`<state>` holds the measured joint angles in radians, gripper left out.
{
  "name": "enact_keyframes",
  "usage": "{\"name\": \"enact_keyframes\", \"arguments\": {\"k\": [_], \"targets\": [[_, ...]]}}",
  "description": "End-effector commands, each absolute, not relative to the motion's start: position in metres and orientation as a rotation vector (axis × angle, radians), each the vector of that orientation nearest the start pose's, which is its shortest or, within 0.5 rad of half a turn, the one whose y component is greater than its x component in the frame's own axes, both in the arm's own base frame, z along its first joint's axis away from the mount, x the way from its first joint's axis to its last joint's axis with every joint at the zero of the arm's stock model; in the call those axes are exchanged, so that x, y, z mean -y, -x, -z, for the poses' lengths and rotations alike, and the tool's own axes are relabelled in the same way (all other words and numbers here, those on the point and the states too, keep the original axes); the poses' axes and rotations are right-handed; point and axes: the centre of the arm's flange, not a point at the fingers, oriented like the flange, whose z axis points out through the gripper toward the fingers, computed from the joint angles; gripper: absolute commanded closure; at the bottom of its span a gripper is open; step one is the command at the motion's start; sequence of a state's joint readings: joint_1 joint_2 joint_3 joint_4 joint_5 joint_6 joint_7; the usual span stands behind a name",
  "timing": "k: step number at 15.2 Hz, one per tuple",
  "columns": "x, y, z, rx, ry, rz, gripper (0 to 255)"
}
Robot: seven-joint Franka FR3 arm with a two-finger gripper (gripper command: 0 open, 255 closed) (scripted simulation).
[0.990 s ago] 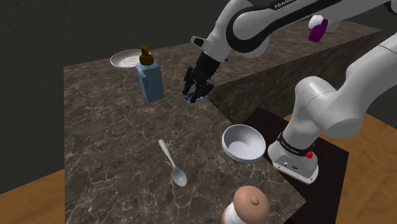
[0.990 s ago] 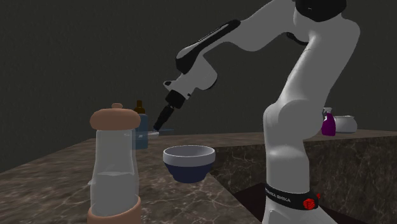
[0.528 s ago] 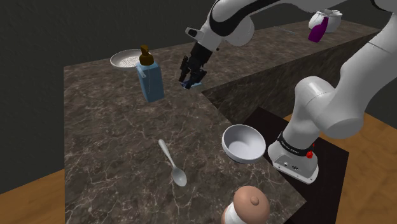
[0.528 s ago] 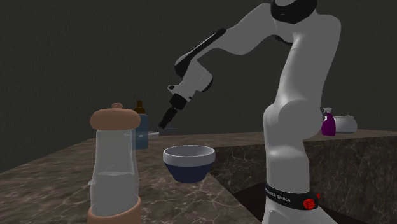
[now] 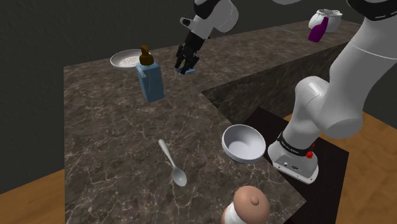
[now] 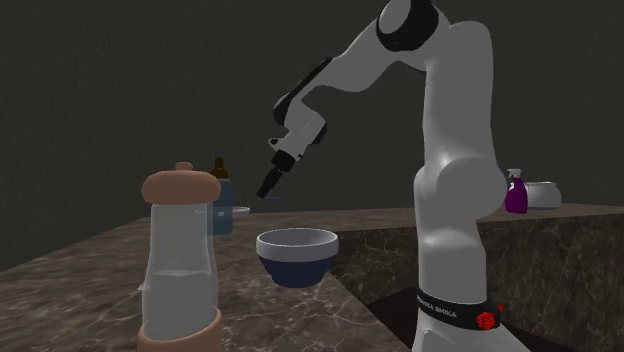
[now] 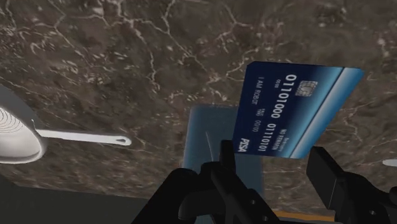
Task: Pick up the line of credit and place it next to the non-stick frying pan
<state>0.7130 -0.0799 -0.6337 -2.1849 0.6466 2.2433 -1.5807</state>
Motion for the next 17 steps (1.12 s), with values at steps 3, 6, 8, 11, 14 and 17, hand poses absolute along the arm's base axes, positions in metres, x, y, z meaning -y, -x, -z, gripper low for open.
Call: {"name": "enact_keyframes", "arguments": {"k": [3,6,8,11,14,17], "targets": [[-0.023,-0.576,-0.432,1.623,2.184,0.660,255],[-0.001,-0.608,-0.432,1.623,2.184,0.660,255],[0.015,-0.630,-0.432,1.623,2.184,0.660,255],[0.037,-0.662,-0.432,1.623,2.184,0.660,255],[0.064,-0.700,-0.432,1.623,2.184,0.660,255],[0.064,-0.700,-0.417,1.623,2.184,0.660,255]]}}
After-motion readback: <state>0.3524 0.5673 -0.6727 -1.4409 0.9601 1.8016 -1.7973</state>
